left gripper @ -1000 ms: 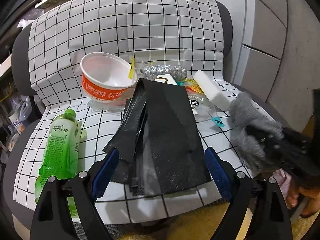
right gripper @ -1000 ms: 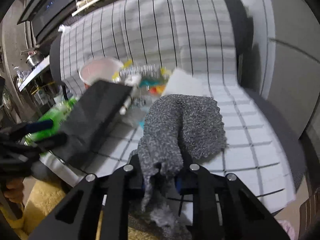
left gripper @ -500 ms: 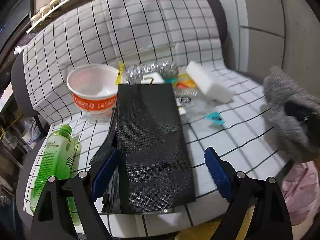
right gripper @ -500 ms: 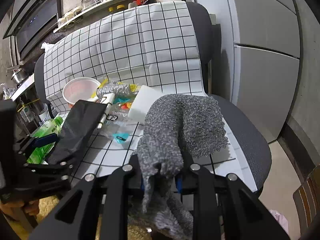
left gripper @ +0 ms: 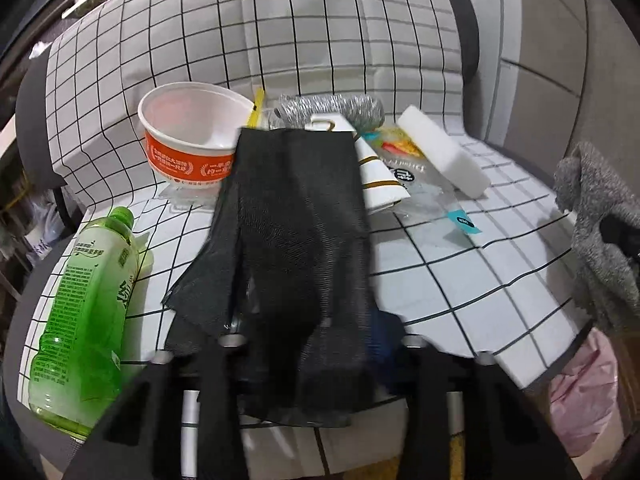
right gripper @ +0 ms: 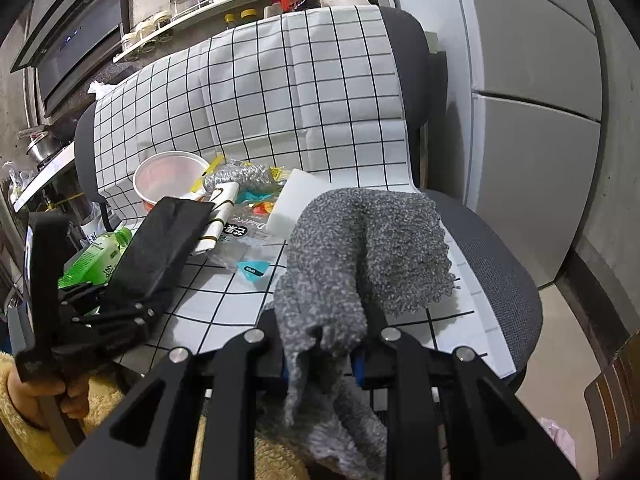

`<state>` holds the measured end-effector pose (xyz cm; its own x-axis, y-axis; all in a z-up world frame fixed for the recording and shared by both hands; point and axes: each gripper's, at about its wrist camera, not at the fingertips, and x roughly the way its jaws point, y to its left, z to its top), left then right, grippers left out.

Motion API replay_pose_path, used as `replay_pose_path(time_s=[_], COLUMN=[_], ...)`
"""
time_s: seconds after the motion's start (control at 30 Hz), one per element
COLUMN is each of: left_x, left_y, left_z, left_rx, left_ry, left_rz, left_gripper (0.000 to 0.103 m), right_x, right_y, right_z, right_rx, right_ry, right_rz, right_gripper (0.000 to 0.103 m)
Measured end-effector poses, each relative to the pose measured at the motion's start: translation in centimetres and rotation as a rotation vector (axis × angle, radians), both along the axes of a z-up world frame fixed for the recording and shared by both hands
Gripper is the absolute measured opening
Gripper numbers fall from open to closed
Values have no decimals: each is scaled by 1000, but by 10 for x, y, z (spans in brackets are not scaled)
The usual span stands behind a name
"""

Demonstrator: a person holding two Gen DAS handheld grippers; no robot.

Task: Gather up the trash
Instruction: 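Carry the black bag to the pink bin and open the left gripper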

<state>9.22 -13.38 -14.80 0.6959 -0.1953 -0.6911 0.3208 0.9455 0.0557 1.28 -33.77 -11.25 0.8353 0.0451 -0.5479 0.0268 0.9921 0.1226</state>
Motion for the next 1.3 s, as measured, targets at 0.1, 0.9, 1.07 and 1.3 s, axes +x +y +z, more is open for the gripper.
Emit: replay_pose_path(time_s=[0.1, 0.9, 1.07, 1.3], left_x=[-6, -121, -140, -148], left_y=[12, -73, -125, -161], left_z=[15, 84, 64, 47], left_rx=[-79, -425, -414, -367], left_ry=[-24, -77, -11, 42], left_rz=[-18, -599, -724, -770], left_gripper=[13, 9, 9, 9], right_x=[-8, -137, -171, -175], right_y=[3, -51, -94, -140], right_z=[10, 44, 2, -64], right_rx=[-9, -138, -100, 64], right_ry=[-23, -35, 75, 224], right_rz=[-4, -357, -476, -524], right_gripper=[21, 23, 26, 41])
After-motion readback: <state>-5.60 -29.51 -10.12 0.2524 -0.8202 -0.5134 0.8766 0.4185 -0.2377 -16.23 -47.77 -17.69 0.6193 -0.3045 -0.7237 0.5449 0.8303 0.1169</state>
